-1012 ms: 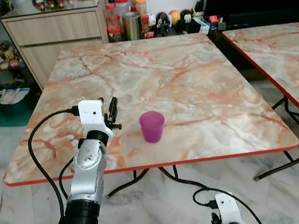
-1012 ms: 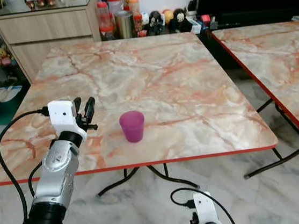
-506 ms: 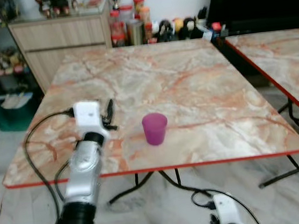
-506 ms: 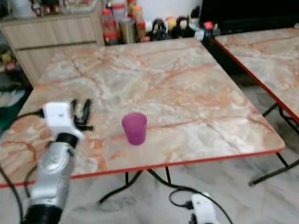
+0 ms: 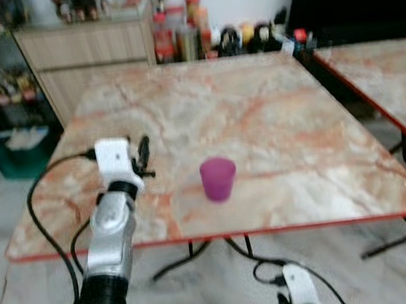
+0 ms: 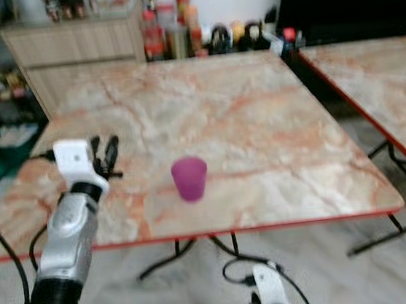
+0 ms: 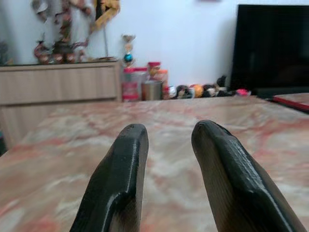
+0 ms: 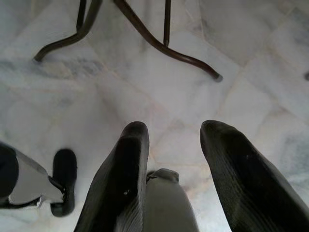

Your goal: Setting the table

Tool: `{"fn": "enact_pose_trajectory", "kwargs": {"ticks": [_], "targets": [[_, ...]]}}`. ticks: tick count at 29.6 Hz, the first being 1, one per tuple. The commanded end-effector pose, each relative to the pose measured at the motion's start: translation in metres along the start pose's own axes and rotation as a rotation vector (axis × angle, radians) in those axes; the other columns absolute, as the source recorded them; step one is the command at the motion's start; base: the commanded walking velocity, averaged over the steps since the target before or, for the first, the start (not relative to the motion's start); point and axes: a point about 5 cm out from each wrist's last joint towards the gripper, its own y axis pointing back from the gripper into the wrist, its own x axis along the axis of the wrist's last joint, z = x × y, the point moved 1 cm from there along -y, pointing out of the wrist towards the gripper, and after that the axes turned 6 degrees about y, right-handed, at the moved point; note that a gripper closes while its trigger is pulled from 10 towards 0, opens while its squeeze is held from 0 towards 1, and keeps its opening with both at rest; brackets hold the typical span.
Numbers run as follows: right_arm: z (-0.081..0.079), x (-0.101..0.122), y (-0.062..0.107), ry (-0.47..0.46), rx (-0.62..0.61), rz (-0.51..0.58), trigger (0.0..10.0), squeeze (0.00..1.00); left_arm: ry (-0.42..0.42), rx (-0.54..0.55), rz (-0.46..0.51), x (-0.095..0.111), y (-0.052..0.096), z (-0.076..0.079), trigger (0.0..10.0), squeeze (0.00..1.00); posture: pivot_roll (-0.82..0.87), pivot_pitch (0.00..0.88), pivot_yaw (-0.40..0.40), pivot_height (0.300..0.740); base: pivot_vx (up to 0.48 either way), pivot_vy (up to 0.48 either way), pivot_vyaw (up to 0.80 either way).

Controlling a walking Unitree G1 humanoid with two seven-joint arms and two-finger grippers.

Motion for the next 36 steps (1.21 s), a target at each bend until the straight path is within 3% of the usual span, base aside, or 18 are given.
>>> {"fn": "enact_pose_trajectory", "kwargs": {"ticks": [1, 20, 24, 28, 31, 36], "targets": [[0.007, 0.002, 0.000, 0.003, -0.021, 0.005, 10.0, 0.00, -0.004, -0.037, 0.022, 0.005, -0.004, 0.009, 10.0, 0.00, 0.10, 0.000, -0.009, 0.733, 0.000, 0.000, 0.00], [0.009, 0.001, 0.000, 0.011, -0.037, -0.014, 10.0, 0.00, -0.022, -0.107, -0.040, 0.005, -0.005, 0.008, 10.0, 0.00, 0.10, 0.000, -0.007, 0.740, 0.000, 0.000, 0.00], [0.008, 0.000, 0.000, 0.020, -0.037, -0.018, 10.0, 0.00, -0.020, -0.138, -0.126, -0.004, -0.004, 0.009, 10.0, 0.00, 0.10, 0.000, -0.008, 0.740, 0.000, 0.000, 0.00], [0.008, 0.000, 0.000, 0.022, -0.037, -0.019, 10.0, 0.00, -0.020, -0.137, -0.146, -0.005, -0.004, 0.008, 10.0, 0.00, 0.10, 0.000, -0.008, 0.740, 0.000, 0.000, 0.00], [0.007, 0.000, 0.000, 0.023, -0.034, -0.021, 10.0, 0.00, 0.089, -0.229, -0.283, -0.013, -0.004, 0.021, 10.0, 0.00, 0.10, 0.000, -0.005, 0.740, 0.000, 0.000, 0.00], [0.006, 0.000, 0.000, 0.023, -0.033, -0.022, 10.0, 0.00, 0.079, -0.294, -0.359, -0.015, -0.008, 0.035, 10.0, 0.00, 0.10, 0.000, -0.001, 0.740, 0.000, 0.000, 0.00]]}}
